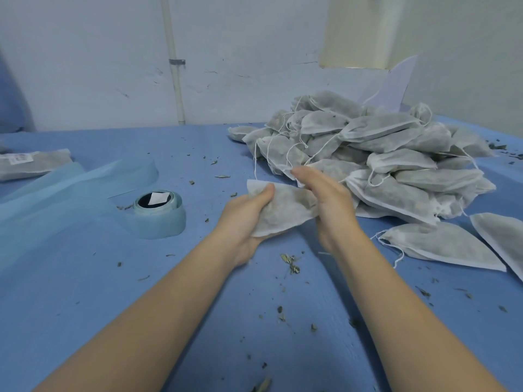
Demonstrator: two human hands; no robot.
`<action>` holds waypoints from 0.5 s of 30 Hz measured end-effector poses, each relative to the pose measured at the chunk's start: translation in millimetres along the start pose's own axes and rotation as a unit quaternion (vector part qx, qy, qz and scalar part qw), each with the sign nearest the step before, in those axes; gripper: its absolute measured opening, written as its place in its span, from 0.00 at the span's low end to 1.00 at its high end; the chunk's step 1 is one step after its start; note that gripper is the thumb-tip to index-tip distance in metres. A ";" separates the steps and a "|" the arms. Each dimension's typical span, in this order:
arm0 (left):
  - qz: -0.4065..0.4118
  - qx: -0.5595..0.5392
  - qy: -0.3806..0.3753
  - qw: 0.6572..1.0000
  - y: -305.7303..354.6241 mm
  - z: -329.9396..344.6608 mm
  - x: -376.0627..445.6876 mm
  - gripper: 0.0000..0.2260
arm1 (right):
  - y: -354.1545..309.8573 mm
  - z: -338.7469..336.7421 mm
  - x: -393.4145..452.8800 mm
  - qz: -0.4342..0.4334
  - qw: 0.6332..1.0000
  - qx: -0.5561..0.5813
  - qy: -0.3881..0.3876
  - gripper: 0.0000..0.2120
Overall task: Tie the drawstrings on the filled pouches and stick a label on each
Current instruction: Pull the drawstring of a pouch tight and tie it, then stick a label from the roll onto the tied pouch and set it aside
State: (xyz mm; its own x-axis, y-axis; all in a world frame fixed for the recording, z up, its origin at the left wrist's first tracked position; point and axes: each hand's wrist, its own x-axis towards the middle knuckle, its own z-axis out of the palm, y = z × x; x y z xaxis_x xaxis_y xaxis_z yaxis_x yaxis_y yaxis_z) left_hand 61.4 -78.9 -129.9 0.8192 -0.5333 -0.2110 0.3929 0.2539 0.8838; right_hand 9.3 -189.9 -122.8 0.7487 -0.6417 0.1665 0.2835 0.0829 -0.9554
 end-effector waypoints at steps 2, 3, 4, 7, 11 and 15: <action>-0.017 -0.040 0.006 0.999 3.7 -1.9 -0.8 0.12 | 0.9 -0.1 -2.6 -0.026 0.996 -0.044 -0.074 0.08; -0.027 -0.056 0.008 0.998 4.6 -3.1 -0.6 0.15 | 1.5 -0.3 -3.6 -0.033 0.993 -0.064 -0.096 0.07; -0.036 -0.068 0.009 0.997 5.1 -4.2 0.4 0.17 | 2.1 -0.6 -3.8 -0.037 0.990 -0.080 -0.105 0.07; -0.045 -0.081 -0.004 0.996 8.0 -5.9 -0.7 0.23 | 2.8 -2.0 -2.8 -0.037 0.988 -0.113 -0.099 0.07; 0.027 0.017 -0.028 0.999 7.0 -5.8 -3.3 0.10 | 2.8 -2.8 -3.1 -0.054 0.984 -0.131 -0.105 0.11; 0.079 0.073 -0.016 0.994 9.7 -14.0 -10.1 0.09 | 3.1 1.0 -4.6 -0.077 0.974 -0.170 -0.129 0.12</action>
State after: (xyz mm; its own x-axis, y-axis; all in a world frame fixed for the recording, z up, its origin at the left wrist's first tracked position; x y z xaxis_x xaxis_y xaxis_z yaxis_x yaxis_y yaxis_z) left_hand 62.7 -59.8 -125.0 0.8507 -0.5229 -0.0538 0.1947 0.2183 0.9562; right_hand 7.3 -185.9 -126.3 0.8508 -0.4106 0.3280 0.2222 -0.2847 -0.9325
